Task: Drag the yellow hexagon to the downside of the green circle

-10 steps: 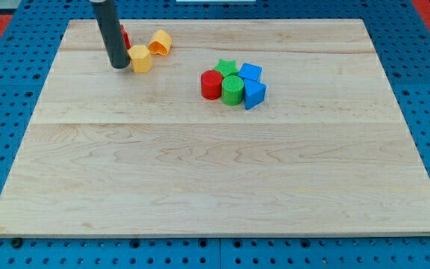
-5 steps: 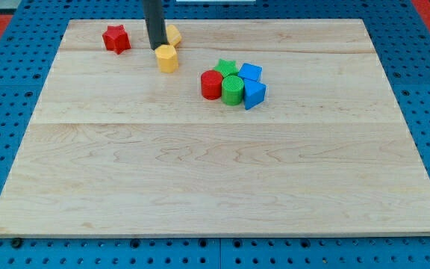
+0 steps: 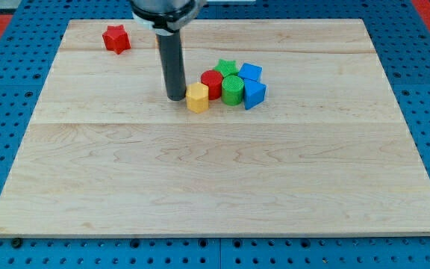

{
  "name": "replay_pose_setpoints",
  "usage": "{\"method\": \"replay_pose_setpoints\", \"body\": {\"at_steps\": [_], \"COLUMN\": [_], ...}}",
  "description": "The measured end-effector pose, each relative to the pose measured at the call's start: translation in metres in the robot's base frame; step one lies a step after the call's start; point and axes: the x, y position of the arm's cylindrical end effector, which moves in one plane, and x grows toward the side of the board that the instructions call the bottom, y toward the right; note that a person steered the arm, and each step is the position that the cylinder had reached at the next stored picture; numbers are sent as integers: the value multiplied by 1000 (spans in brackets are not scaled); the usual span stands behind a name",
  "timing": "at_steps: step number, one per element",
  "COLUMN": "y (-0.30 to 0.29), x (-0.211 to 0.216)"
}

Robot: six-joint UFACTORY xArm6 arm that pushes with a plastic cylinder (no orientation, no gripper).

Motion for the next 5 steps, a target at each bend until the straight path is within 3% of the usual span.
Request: {"method": "replay_pose_setpoints", "body": {"at_steps": [5], "y": [51], "x": [40]}}
